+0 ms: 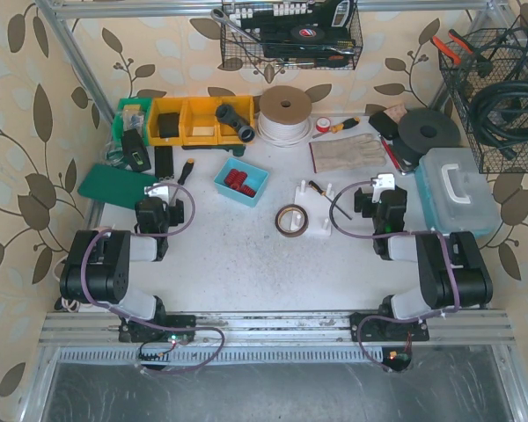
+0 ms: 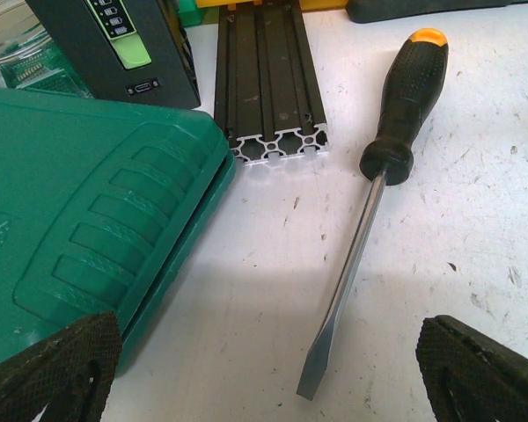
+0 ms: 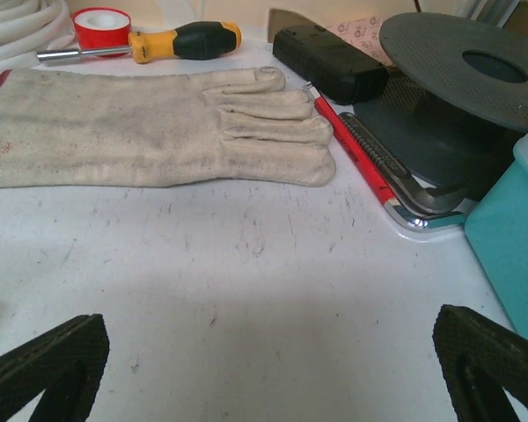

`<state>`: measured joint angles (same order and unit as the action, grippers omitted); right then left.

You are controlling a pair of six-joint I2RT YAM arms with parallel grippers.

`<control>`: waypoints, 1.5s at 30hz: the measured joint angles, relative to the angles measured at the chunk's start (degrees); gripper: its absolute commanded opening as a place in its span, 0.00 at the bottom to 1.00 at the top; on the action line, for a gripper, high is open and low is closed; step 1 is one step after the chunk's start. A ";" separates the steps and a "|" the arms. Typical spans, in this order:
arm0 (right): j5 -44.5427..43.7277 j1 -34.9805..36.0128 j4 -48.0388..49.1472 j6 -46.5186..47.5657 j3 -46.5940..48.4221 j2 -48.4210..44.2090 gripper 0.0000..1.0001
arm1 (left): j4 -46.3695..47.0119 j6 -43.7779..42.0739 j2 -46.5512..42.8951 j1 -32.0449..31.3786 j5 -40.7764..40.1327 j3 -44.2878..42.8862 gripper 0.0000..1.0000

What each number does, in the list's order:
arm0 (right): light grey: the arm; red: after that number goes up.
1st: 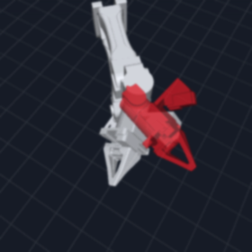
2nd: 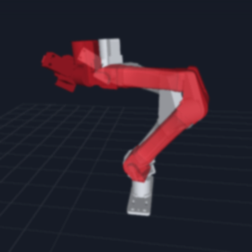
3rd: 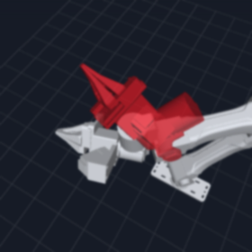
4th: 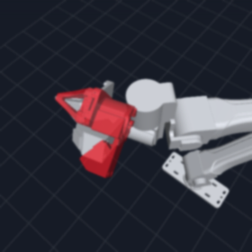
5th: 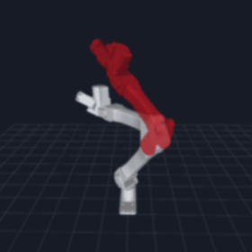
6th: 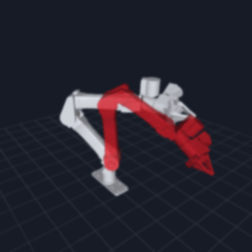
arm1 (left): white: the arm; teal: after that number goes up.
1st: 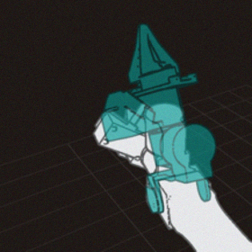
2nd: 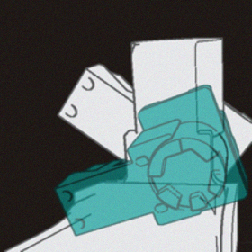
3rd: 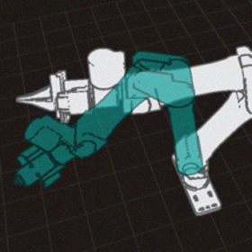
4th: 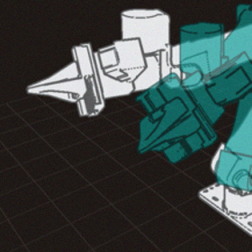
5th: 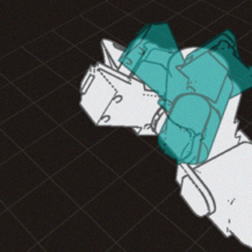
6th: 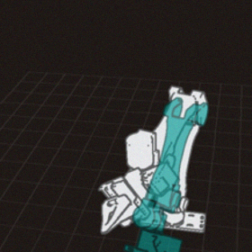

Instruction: Install the large spring

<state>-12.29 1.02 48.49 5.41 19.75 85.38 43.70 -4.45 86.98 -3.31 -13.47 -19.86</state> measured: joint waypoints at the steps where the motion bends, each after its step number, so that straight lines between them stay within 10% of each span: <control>1: -0.15 0.07 -2.27 -0.02 0.46 -0.76 1.00 | -0.11 0.00 -0.09 0.00 0.00 0.00 0.94; 12: 1.46 0.35 -29.62 -5.73 15.76 -22.47 1.00 | -28.85 3.13 -19.21 0.00 2.19 -14.16 0.94; 27: 9.16 0.37 -68.04 -21.46 36.81 -24.74 1.00 | -64.11 23.80 -35.32 0.00 5.95 -29.68 0.98; 37: 16.17 0.00 -76.61 -27.76 36.46 -19.30 0.87 | -59.89 31.61 -34.07 -0.02 28.81 -22.82 0.80; 45: 16.13 14.40 -79.60 -26.08 33.68 -16.22 0.68 | -52.11 32.79 -27.21 -9.11 34.36 -18.47 0.79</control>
<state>3.84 15.42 -31.11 -20.67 53.43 69.17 -8.40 28.34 59.77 -12.43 20.88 -38.33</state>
